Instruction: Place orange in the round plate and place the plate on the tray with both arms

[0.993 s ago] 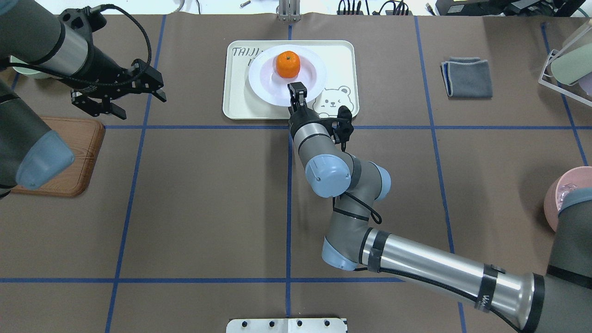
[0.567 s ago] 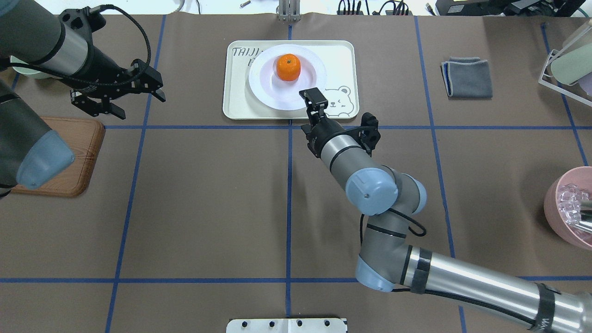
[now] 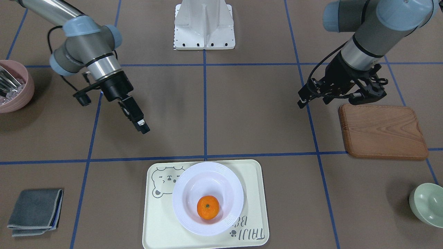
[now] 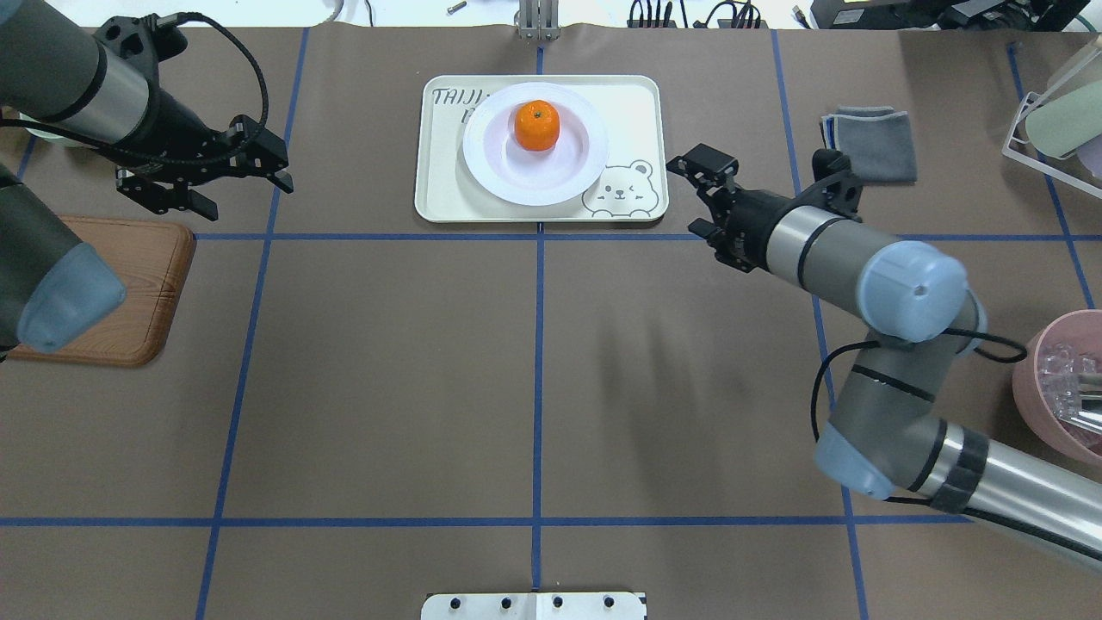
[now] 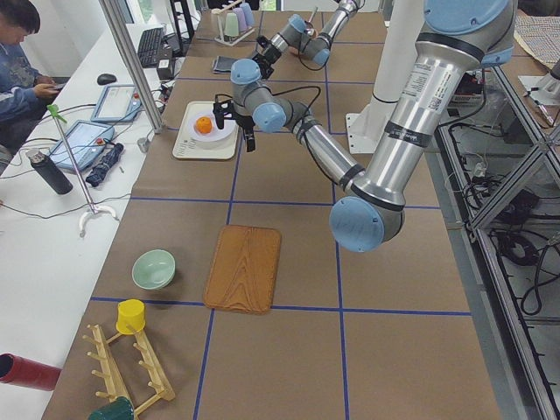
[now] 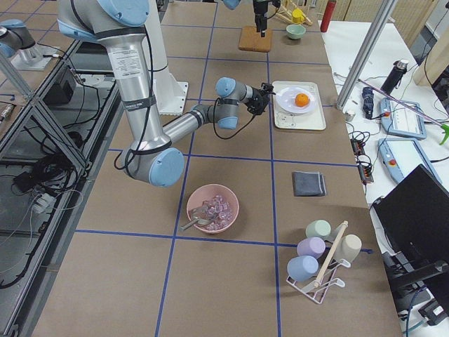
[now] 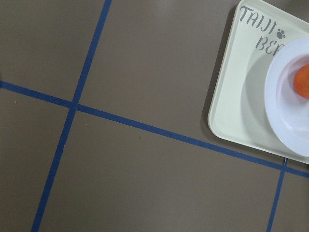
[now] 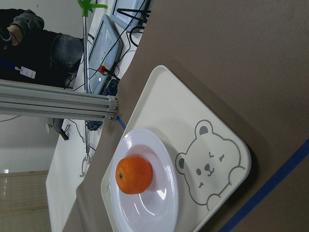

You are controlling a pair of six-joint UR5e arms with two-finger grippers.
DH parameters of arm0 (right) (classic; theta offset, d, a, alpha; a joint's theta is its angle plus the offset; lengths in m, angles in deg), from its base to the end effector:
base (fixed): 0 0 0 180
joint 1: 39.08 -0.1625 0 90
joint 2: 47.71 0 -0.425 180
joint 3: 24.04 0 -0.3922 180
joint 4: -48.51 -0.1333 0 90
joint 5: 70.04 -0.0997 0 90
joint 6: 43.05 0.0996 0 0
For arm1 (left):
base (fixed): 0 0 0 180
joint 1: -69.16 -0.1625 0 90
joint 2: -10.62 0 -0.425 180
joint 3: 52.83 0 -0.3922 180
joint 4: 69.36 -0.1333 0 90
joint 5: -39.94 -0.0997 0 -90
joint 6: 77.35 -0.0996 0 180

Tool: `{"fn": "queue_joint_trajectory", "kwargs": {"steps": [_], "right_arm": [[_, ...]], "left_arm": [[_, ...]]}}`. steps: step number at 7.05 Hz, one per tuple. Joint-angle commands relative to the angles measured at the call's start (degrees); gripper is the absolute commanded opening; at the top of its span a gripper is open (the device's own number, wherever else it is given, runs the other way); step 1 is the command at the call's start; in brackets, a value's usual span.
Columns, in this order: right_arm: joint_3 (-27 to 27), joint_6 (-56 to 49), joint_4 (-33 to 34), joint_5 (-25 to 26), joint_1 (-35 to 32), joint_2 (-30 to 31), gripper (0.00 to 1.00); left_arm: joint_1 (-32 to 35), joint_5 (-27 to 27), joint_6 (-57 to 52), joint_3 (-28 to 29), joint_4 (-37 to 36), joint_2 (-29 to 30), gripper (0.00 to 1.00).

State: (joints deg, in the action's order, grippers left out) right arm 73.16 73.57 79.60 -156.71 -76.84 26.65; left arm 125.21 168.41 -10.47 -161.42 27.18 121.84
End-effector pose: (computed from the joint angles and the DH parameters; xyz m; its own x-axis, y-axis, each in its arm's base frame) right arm -0.3803 -0.4705 0.3351 -0.1929 0.4164 0.8885 -0.6380 0.6347 -0.4360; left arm 0.2649 -0.5213 0.2893 0.5108 -0.2083 -0.8341 0.2147 0.9704 -0.1108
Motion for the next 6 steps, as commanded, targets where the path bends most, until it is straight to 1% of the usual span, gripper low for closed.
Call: {"fn": "queue_joint_trajectory", "kwargs": {"steps": [1, 2, 3, 4, 5, 6], "right_arm": [[0.8, -15.2, 0.7, -24.0, -15.9, 5.0, 1.0], [-0.8, -25.5, 3.9, -35.3, -24.6, 5.7, 1.0], [-2.0, -40.4, 10.6, -44.5, -32.1, 5.8, 1.0], [-1.7, -54.6, 19.4, -48.7, -37.5, 5.7, 1.0], [-1.4, -69.5, 26.4, -49.6, -39.7, 6.0, 1.0], [-1.5, -85.3, 33.3, -49.5, -40.9, 7.0, 1.0]], "left_arm": [[2.6, -0.1, -11.7, -2.1, 0.2, -6.1, 0.98], [5.2, -0.1, -18.6, -3.3, 0.3, -9.6, 0.98], [8.4, 0.0, -28.0, -3.2, 0.5, -13.3, 0.98], [12.8, 0.1, -40.1, -2.4, 0.5, -17.0, 0.98], [17.8, 0.1, -50.9, 0.0, 0.3, -18.2, 0.98], [20.9, 0.2, -57.3, 2.9, 0.2, -18.2, 0.98]]}}
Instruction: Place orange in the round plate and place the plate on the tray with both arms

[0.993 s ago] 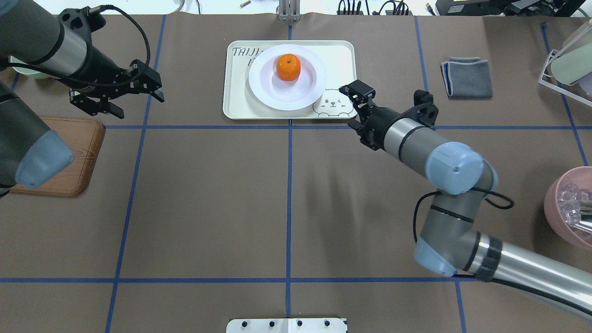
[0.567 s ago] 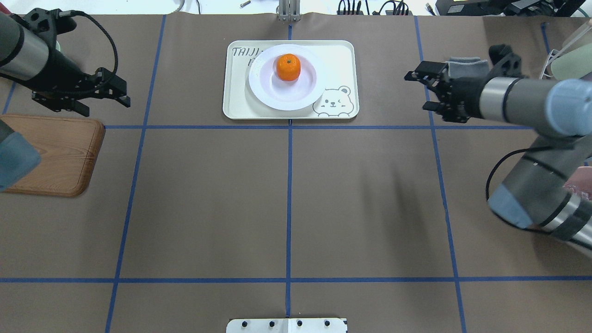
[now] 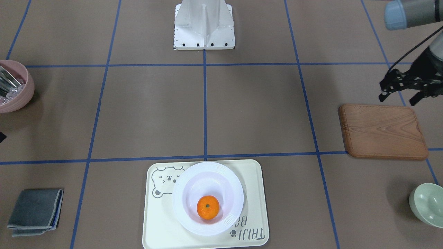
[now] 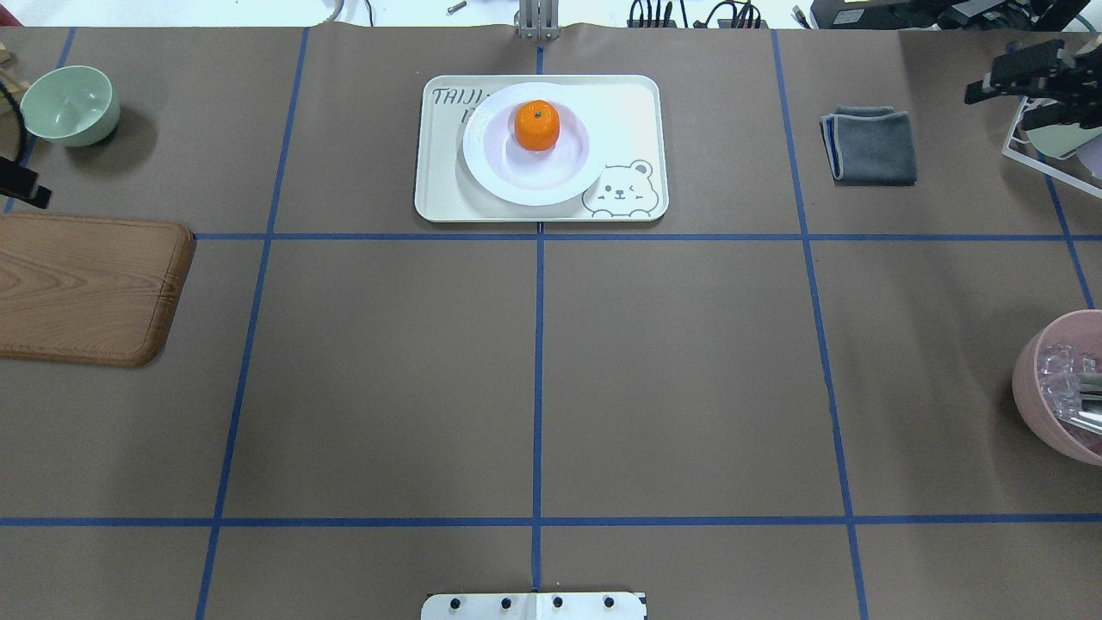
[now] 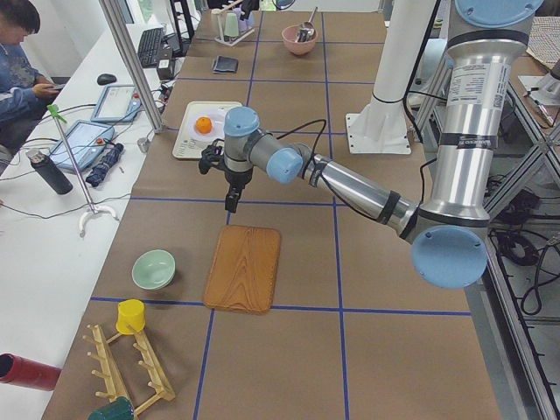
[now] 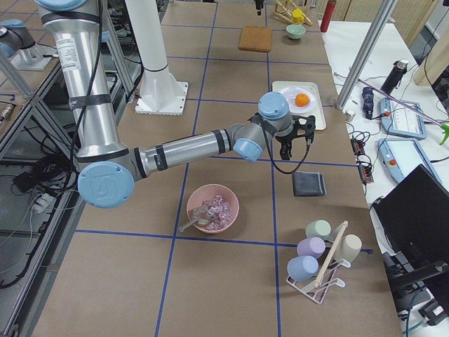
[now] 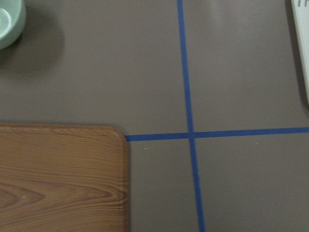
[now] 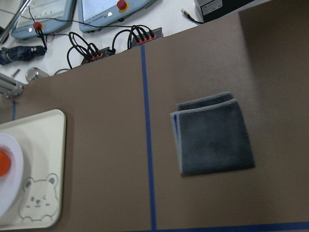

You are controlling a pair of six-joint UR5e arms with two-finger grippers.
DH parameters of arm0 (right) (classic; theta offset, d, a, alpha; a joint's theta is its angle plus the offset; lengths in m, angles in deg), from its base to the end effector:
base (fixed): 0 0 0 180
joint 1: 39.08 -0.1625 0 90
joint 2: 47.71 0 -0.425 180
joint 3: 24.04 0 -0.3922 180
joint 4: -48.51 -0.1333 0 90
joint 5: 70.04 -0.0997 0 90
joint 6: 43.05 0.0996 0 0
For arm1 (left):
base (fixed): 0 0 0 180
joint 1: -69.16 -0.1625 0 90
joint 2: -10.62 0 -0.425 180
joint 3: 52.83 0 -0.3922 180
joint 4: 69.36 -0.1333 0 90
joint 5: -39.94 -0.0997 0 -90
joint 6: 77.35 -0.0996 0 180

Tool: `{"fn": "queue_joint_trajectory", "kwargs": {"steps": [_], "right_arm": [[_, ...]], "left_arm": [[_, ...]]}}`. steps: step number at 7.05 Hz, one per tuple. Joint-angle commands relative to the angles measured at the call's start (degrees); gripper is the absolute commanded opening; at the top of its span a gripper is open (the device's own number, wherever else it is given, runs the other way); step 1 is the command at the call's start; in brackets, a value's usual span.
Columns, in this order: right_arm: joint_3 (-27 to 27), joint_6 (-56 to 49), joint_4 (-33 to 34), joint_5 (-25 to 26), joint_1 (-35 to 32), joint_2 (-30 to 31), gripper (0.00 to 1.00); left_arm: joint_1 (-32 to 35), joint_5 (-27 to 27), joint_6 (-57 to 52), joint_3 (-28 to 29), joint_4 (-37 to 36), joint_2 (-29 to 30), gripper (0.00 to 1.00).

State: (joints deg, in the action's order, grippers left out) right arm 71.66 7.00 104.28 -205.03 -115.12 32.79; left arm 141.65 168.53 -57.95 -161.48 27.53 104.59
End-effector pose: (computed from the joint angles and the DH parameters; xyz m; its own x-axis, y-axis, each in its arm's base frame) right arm -0.0758 -0.5654 0.4489 0.4778 0.0396 0.8776 -0.3261 0.9356 0.1353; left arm 0.0875 -0.5140 0.4543 0.7029 0.2225 -0.6756 -0.0301 0.9583 0.2843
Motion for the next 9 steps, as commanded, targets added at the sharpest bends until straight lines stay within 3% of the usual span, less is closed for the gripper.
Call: {"fn": "queue_joint_trajectory", "kwargs": {"steps": [1, 3, 4, 6, 9], "right_arm": [[0.1, -34.2, 16.8, -0.4, -5.5, 0.8, 1.0], [0.5, -56.5, 30.5, 3.0, -9.6, 0.5, 1.0], [1.3, -60.4, 35.9, 4.9, -9.7, 0.4, 1.0], [4.0, -61.4, 42.7, 5.2, -8.6, 0.2, 1.0], [5.3, -61.8, 44.9, 4.5, -8.9, 1.0, 1.0]], "left_arm": [[5.6, 0.1, -11.5, 4.4, -0.3, -0.9, 0.98], [5.7, 0.1, -11.5, 4.6, -0.4, -1.2, 0.98], [5.6, 0.3, -11.3, 4.7, -1.2, -1.2, 0.98], [5.6, 0.6, -11.0, 5.4, -4.1, -1.1, 0.98], [5.5, 0.9, -10.9, 6.3, -6.3, -1.1, 0.98]]}}
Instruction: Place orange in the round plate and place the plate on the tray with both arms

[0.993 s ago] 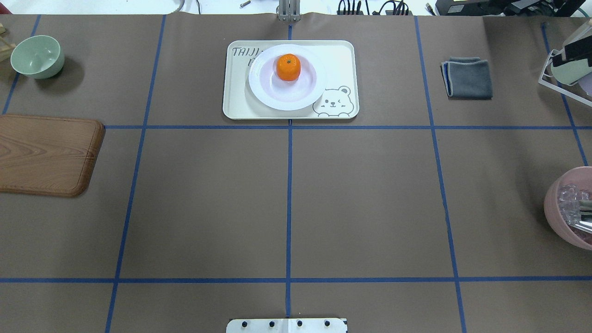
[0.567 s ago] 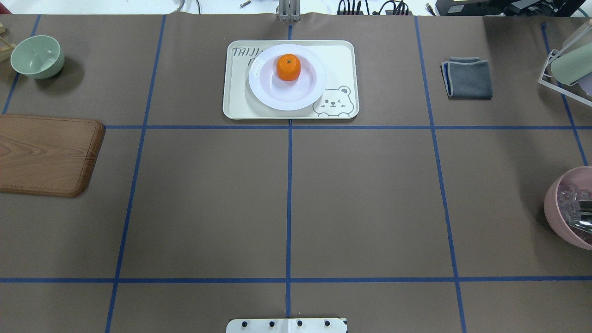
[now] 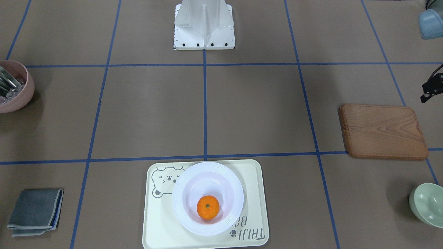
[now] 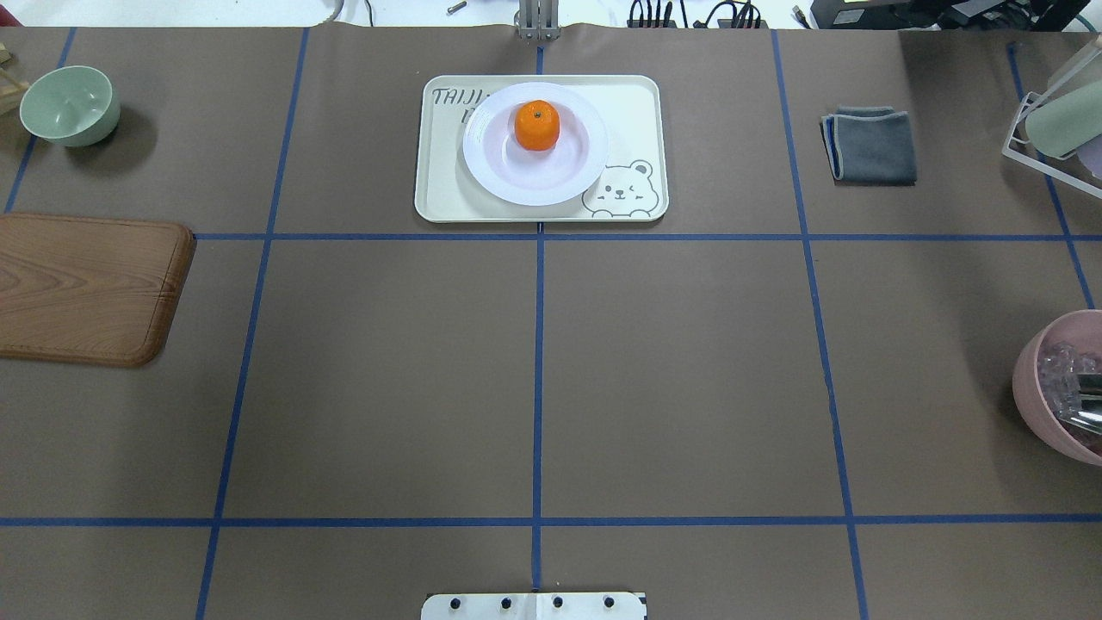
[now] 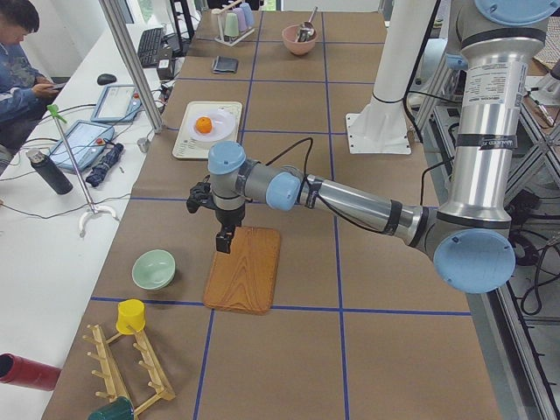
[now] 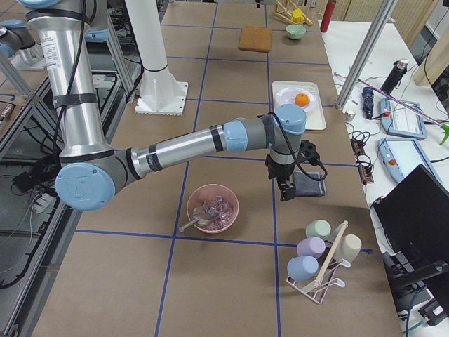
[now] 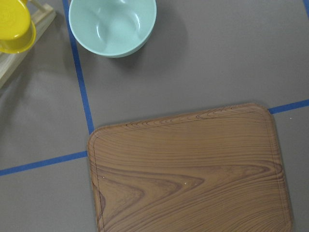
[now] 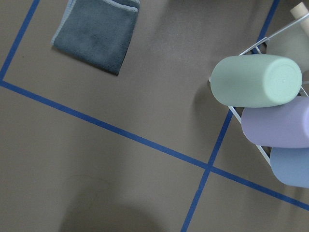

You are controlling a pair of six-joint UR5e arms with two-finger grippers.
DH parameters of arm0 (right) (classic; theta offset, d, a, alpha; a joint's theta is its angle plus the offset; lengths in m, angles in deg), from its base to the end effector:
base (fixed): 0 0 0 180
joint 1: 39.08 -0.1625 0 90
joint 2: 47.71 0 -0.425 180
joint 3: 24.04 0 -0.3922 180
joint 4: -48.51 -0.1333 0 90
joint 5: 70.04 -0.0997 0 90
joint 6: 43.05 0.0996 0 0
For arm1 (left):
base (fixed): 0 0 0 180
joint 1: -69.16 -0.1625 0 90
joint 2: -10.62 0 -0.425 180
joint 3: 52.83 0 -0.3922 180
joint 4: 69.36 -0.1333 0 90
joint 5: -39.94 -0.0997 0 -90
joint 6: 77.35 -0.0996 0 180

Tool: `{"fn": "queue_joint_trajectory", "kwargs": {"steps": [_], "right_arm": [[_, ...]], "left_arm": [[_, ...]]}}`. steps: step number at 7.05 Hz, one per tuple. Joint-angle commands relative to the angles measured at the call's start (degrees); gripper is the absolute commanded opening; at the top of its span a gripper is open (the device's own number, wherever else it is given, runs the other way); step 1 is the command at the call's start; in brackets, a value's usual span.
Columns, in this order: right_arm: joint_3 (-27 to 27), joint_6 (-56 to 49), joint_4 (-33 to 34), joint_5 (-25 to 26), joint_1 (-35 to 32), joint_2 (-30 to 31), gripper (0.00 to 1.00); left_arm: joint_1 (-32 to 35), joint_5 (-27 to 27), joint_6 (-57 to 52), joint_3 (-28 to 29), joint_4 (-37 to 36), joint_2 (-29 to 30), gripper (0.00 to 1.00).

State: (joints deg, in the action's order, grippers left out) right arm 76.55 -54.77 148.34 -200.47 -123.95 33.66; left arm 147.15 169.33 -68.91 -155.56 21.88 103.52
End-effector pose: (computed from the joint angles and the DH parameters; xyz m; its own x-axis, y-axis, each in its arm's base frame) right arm 0.0197 -0.5488 0.5121 0.7152 -0.3694 0.5933 0.2385 0.9269 0.2897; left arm 0.0390 -0.5202 0.5260 0.7391 0.1999 -0.6433 -0.0916 0.9759 0.1979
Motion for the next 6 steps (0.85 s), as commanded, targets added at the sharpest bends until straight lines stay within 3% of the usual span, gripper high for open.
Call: {"fn": "queue_joint_trajectory", "kwargs": {"steps": [1, 2, 6], "right_arm": [[0.1, 0.0, 0.7, -0.2, 0.1, 0.0, 1.0], [0.1, 0.1, 0.7, -0.6, 0.1, -0.2, 1.0], [-0.2, 1.0, 0.7, -4.0, 1.3, 1.2, 1.0]], "left_arm": [[0.1, 0.3, 0.0, 0.3, -0.6, -0.2, 0.98], [-0.2, 3.6, 0.6, 0.0, 0.1, -1.8, 0.98], [0.2, 3.9, 1.7, -2.9, -0.4, -2.4, 0.98]]}}
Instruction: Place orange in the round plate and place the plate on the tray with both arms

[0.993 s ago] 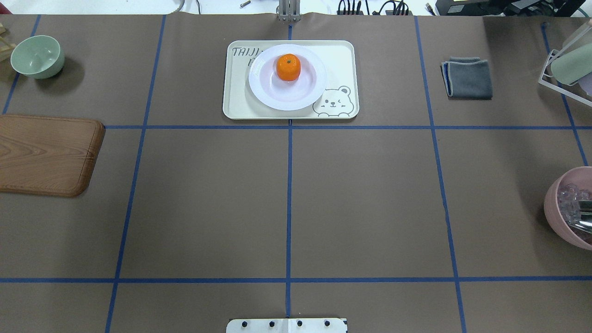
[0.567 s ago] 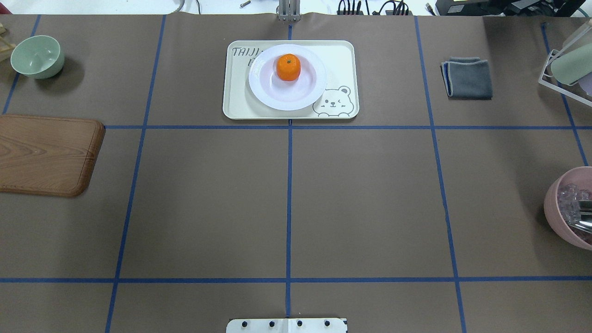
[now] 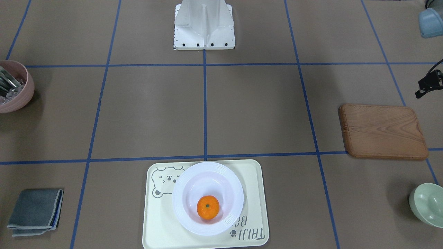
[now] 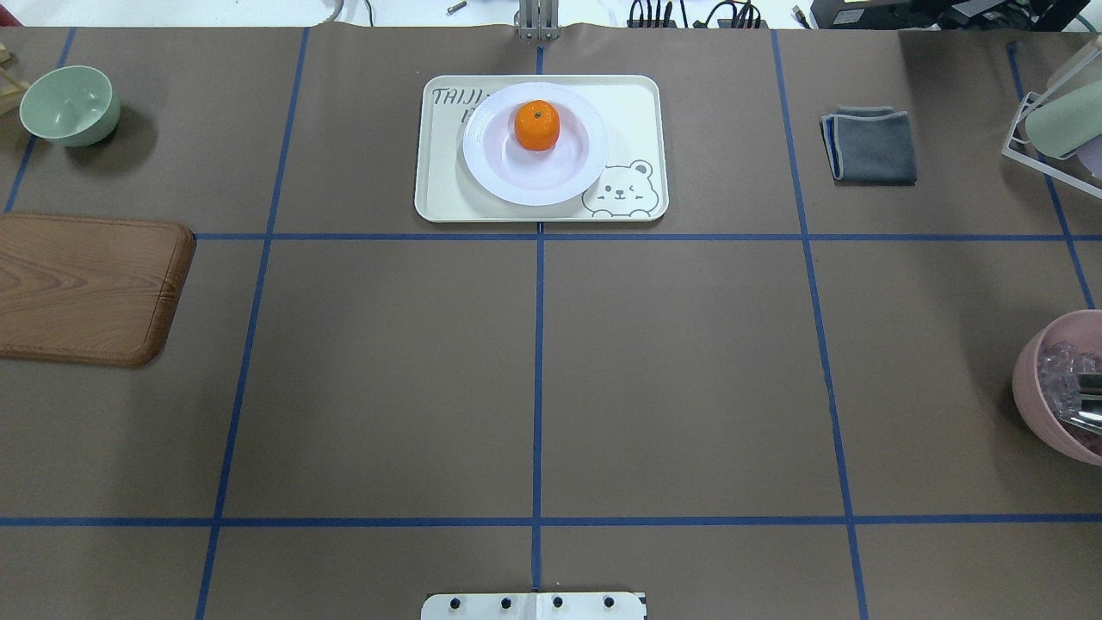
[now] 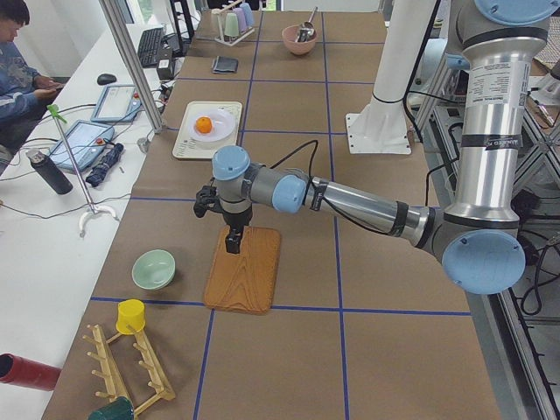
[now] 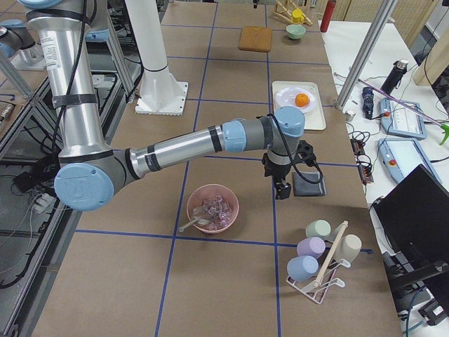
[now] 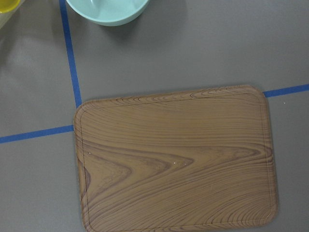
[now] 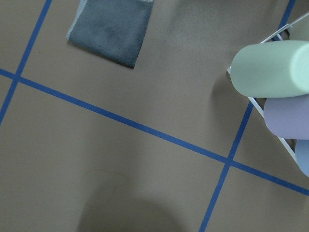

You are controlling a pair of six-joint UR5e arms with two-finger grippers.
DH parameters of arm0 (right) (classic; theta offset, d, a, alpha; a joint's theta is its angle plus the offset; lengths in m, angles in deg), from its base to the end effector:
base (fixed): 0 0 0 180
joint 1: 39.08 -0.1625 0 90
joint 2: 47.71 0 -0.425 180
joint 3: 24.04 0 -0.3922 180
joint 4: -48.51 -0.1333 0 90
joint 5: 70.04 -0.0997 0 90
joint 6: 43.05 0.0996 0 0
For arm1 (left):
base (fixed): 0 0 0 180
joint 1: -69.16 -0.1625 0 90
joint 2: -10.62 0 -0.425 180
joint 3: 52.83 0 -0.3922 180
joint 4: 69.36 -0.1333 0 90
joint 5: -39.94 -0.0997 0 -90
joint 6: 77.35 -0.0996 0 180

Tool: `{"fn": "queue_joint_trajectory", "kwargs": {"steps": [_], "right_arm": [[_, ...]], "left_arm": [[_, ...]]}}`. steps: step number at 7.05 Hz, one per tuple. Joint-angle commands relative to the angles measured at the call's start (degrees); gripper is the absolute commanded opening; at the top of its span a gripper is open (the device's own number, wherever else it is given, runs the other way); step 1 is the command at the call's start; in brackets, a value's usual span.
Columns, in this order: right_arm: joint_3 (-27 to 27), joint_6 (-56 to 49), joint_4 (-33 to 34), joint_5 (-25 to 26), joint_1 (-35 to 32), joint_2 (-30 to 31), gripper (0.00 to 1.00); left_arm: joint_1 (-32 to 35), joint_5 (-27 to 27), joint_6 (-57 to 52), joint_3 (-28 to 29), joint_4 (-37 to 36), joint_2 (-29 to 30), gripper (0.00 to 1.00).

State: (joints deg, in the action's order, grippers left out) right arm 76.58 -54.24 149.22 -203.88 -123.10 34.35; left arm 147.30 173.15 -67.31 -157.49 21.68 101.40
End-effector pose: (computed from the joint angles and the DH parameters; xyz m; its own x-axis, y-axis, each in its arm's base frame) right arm 0.0078 -0.5429 0.5161 0.6740 -0.3572 0.6466 0.2385 0.9337 0.2671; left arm 0.0390 -0.5027 0.5244 0.6974 0.1711 -0.6959 -0.0767 0.9833 0.1649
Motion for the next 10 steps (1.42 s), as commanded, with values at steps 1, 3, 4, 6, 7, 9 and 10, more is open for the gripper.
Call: {"fn": "queue_joint_trajectory", "kwargs": {"steps": [1, 3, 4, 6, 7, 9, 10], "right_arm": [[-0.3, 0.5, -0.2, -0.2, 0.4, 0.6, 1.0], [-0.2, 0.5, -0.2, 2.8, 0.4, 0.4, 1.0], [-0.2, 0.5, -0.1, 2.8, 0.9, 0.6, 1.0], [0.4, 1.1, 0.0, 2.4, 2.5, 0.6, 1.0], [0.5, 1.5, 0.1, 2.3, 2.8, 1.0, 1.0], [3.5, 5.2, -0.7, 2.3, 4.3, 4.2, 1.0], [6.4, 7.1, -0.4, 2.2, 4.6, 5.6, 1.0]], "left_arm": [[0.1, 0.3, 0.1, -1.2, -0.8, -0.3, 0.98], [0.1, 0.2, -0.7, -2.1, -7.8, 0.7, 0.98], [0.1, 0.2, -0.8, -2.1, -8.0, 0.5, 0.98], [0.0, 0.2, -0.6, -1.8, -8.6, 0.6, 0.98], [0.0, -0.2, -0.6, -1.3, -8.5, 0.6, 0.98], [-0.1, -0.3, -0.1, -1.3, -8.4, 1.2, 0.98], [-0.1, -0.3, -0.1, -1.2, -8.3, 1.4, 0.98]]}}
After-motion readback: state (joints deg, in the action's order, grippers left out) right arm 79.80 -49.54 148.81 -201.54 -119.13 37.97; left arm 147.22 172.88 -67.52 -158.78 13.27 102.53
